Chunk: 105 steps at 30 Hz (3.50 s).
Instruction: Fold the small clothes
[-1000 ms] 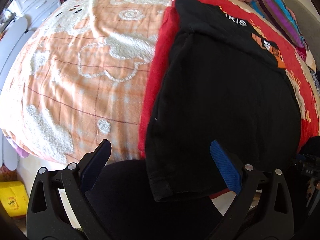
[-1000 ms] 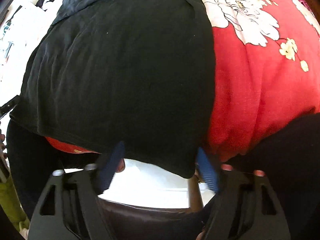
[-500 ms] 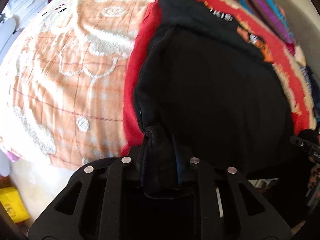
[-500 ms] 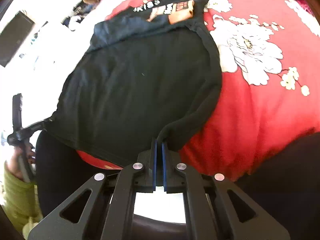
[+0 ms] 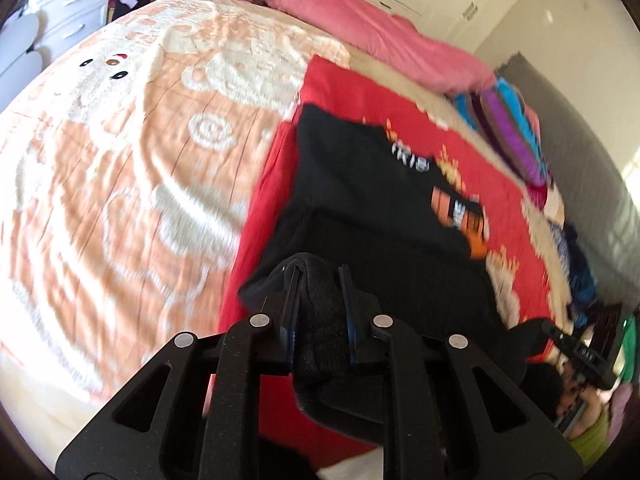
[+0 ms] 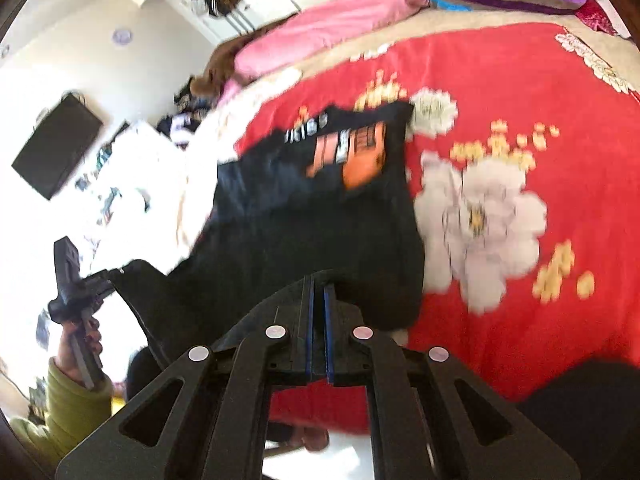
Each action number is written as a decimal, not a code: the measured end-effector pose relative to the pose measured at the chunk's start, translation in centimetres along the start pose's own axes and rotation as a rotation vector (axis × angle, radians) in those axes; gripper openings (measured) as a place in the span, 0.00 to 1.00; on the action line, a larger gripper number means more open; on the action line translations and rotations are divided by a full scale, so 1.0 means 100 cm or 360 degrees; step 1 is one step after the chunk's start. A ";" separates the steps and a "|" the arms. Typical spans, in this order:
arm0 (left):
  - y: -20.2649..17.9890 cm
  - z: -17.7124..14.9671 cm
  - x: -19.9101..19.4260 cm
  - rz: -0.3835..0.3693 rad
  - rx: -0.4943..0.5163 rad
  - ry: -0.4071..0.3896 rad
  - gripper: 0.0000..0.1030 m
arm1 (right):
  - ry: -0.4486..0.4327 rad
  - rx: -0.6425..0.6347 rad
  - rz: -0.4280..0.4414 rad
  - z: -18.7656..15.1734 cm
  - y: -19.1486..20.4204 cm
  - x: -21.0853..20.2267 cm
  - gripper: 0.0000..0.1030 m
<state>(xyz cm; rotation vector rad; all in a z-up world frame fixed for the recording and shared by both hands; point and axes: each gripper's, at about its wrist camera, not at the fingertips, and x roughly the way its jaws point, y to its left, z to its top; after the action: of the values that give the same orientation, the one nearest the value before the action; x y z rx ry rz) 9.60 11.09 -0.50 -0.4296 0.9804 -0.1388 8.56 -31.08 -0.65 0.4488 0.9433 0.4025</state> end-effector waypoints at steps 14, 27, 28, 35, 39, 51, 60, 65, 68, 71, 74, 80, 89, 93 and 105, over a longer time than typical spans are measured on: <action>0.006 0.097 0.067 -0.0049 -0.0342 -0.0216 0.09 | -0.0225 0.0069 -0.0055 0.112 -0.036 0.068 0.04; 0.031 0.126 0.146 -0.0022 -0.0392 -0.0223 0.10 | -0.0123 0.0244 -0.0165 0.150 -0.093 0.146 0.04; 0.035 0.125 0.150 -0.0025 -0.0397 -0.0226 0.10 | -0.0116 0.0279 -0.0152 0.148 -0.099 0.147 0.05; 0.038 0.131 0.137 -0.0039 -0.0381 -0.0309 0.48 | -0.0209 0.0149 -0.0303 0.151 -0.086 0.125 0.61; 0.032 0.136 0.117 0.0103 -0.0299 -0.0385 0.48 | -0.0262 -0.0167 -0.0319 0.152 -0.053 0.109 0.62; 0.013 0.139 0.101 0.0267 -0.0091 -0.0380 0.64 | 0.0236 -0.1551 -0.0292 0.055 0.101 0.191 0.74; 0.022 0.141 0.102 0.0235 -0.0141 -0.0374 0.64 | 0.0356 -0.1460 -0.0284 0.080 0.108 0.228 0.15; 0.028 0.143 0.100 0.0221 -0.0181 -0.0387 0.64 | 0.0228 -0.1276 -0.0376 0.131 0.110 0.237 0.12; 0.033 0.143 0.102 0.0229 -0.0197 -0.0374 0.64 | 0.0206 -0.1126 -0.0519 0.161 0.098 0.256 0.21; 0.036 0.143 0.105 0.0237 -0.0208 -0.0352 0.64 | 0.0149 -0.1027 -0.0600 0.177 0.085 0.256 0.36; 0.039 0.143 0.108 0.0232 -0.0214 -0.0328 0.65 | 0.0030 -0.0875 -0.0534 0.183 0.070 0.224 0.55; 0.039 0.140 0.128 0.0198 -0.0209 -0.0254 0.67 | -0.0163 -0.0434 -0.0520 0.171 0.001 0.144 0.60; 0.024 0.130 0.170 0.0201 -0.0119 -0.0152 0.56 | -0.0071 -0.0219 -0.0431 0.158 -0.054 0.163 0.60; 0.014 0.128 0.173 0.0215 -0.0031 -0.0184 0.24 | -0.0041 -0.0319 -0.0454 0.158 -0.051 0.181 0.49; -0.003 0.142 0.135 0.0227 0.0120 -0.0477 0.03 | -0.0310 -0.0302 -0.0402 0.172 -0.049 0.144 0.07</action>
<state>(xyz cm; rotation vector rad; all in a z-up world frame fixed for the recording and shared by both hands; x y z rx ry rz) 28.90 10.82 -4.04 -0.2996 0.7053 0.0183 31.22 -31.06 -4.22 0.1882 0.7526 0.2116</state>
